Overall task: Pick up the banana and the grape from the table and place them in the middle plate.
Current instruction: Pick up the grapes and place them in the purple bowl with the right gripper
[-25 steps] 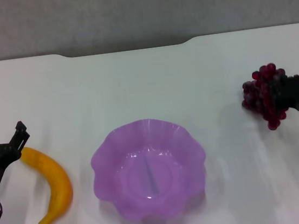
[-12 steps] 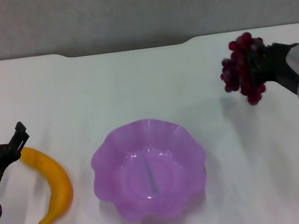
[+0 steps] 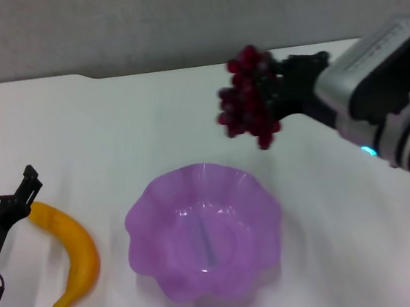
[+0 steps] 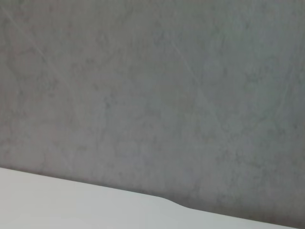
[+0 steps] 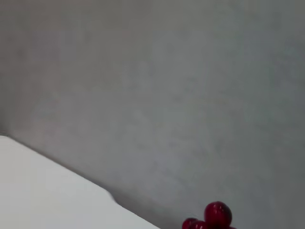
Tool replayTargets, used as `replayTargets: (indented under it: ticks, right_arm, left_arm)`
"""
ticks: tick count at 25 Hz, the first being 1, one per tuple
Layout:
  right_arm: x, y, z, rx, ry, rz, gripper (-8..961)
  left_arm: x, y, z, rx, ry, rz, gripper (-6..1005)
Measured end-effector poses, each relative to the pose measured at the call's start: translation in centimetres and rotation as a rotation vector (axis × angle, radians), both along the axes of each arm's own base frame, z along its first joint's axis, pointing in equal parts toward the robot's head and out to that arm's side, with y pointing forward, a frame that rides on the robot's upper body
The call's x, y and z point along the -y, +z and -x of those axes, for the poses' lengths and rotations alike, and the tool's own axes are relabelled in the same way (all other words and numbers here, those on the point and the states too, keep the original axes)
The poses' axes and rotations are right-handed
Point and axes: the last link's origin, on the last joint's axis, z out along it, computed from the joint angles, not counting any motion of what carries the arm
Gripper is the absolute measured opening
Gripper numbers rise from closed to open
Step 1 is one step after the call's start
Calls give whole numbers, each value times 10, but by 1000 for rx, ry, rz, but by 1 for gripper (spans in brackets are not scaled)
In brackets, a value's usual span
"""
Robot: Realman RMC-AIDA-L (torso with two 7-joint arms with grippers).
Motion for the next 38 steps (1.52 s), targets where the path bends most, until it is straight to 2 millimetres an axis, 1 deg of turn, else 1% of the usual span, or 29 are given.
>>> replayTargets:
  ticks: [4, 7, 10, 14, 17, 19, 25, 28, 33, 36, 37, 38]
  right_arm:
    - [6, -19, 24, 15, 76, 63, 187]
    - [15, -32, 35, 24, 119, 102, 188]
    - [22, -41, 41, 27, 143, 129, 189]
    - [31, -52, 42, 36, 167, 154, 187]
    - [41, -65, 46, 55, 201, 192, 186]
    - [45, -69, 46, 57, 210, 198, 185]
    - [51, -73, 39, 55, 199, 206, 184]
    - [57, -75, 34, 57, 191, 213, 185]
    - [58, -75, 25, 60, 175, 198, 184]
    - [56, -73, 13, 51, 153, 159, 182]
    - [55, -69, 0, 35, 129, 112, 182]
    - [55, -69, 0, 35, 129, 112, 182]
  left_arm:
    - [-1, 0, -1, 1, -2, -1, 891]
    - [-1, 0, -2, 1, -4, -2, 892]
    - [-2, 0, -3, 0, -10, -1, 892]
    - [-5, 0, -5, -1, -17, -3, 891]
    - [-6, 2, -5, -1, -16, -7, 891]
    - [-7, 2, -5, -4, -17, -7, 891]
    - [-9, 2, -6, -5, -19, -8, 892]
    - [-9, 3, -6, -5, -17, -10, 892]
    - [-9, 4, -5, -4, -14, -14, 892]
    - [-9, 5, -4, -5, -9, -19, 892]
    - [-9, 6, -4, -7, -8, -20, 892]
    - [-10, 6, -4, -6, -10, -20, 892]
